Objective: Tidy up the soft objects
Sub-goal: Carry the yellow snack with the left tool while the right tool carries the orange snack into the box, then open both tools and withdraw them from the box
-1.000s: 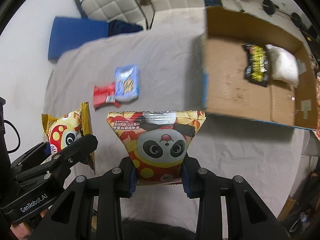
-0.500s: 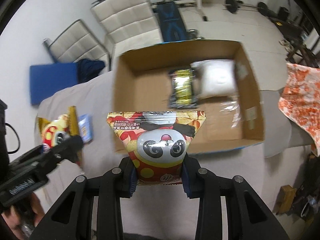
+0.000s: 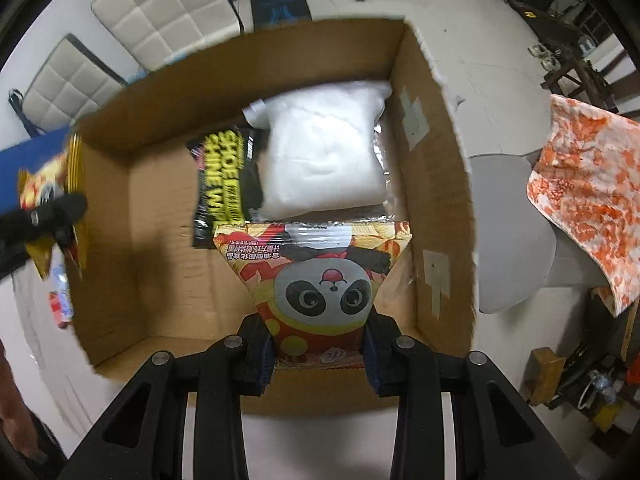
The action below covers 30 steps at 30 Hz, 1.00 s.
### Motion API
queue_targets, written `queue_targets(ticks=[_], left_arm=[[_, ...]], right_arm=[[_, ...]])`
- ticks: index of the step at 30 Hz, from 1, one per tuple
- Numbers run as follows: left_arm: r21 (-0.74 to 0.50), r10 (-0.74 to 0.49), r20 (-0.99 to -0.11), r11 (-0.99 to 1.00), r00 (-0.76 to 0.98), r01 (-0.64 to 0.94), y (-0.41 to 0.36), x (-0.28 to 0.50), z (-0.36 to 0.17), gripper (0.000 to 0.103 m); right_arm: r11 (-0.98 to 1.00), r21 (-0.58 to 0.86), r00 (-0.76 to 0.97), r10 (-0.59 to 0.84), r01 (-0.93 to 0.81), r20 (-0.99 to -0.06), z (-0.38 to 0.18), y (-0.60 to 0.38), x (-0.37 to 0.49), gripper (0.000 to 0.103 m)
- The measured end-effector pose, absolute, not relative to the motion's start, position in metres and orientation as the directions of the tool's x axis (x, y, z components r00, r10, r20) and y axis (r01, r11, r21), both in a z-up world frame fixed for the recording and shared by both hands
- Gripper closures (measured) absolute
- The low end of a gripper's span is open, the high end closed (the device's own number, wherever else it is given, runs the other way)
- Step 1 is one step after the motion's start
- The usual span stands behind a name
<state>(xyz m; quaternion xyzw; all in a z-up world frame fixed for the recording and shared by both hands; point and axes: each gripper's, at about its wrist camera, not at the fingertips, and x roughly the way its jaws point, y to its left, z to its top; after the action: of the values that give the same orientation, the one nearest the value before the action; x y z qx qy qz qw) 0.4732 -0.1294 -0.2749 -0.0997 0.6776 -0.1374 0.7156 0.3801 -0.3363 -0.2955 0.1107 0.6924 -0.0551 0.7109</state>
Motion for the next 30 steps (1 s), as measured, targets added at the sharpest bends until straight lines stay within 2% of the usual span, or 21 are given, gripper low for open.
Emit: queue_targets(ticks=[10,22,25,26,28,30], left_arm=[[-0.261,-0.259,-0.965,0.964,-0.040,0.050,-0.154,0.509,-0.332,0.046],[-0.200,-0.195,-0.978,0.978,-0.075,0.060,-0.161,0.525,-0.356,0.045],[-0.186,-0.183,-0.982,0.980,-0.053,0.065,-0.160,0.526,-0.355,0.039],[-0.187,-0.185,-0.982,0.980,-0.045,0.061,-0.158,0.527,-0.355,0.033],[-0.196,-0.195,-0.980,0.979,-0.029,0.054,-0.156,0.528,-0.353,0.030],[-0.198,-0.197,-0.980,0.979,-0.025,0.050,-0.154,0.529,-0.351,0.021]], right_arm=[[0.987,0.029,-0.044,0.037,0.155,-0.998,-0.350,-0.345,0.400,0.065],[0.991,0.001,-0.096,0.014,0.135,-0.995,-0.375,-0.355,0.406,0.064],[0.991,-0.007,-0.096,0.006,0.132,-0.995,-0.375,-0.350,0.405,0.063],[0.991,-0.009,-0.096,0.004,0.132,-0.995,-0.375,-0.351,0.405,0.063],[0.991,-0.013,-0.092,0.000,0.134,-0.996,-0.374,-0.352,0.405,0.062],[0.991,-0.008,-0.090,0.004,0.136,-0.996,-0.371,-0.350,0.404,0.060]])
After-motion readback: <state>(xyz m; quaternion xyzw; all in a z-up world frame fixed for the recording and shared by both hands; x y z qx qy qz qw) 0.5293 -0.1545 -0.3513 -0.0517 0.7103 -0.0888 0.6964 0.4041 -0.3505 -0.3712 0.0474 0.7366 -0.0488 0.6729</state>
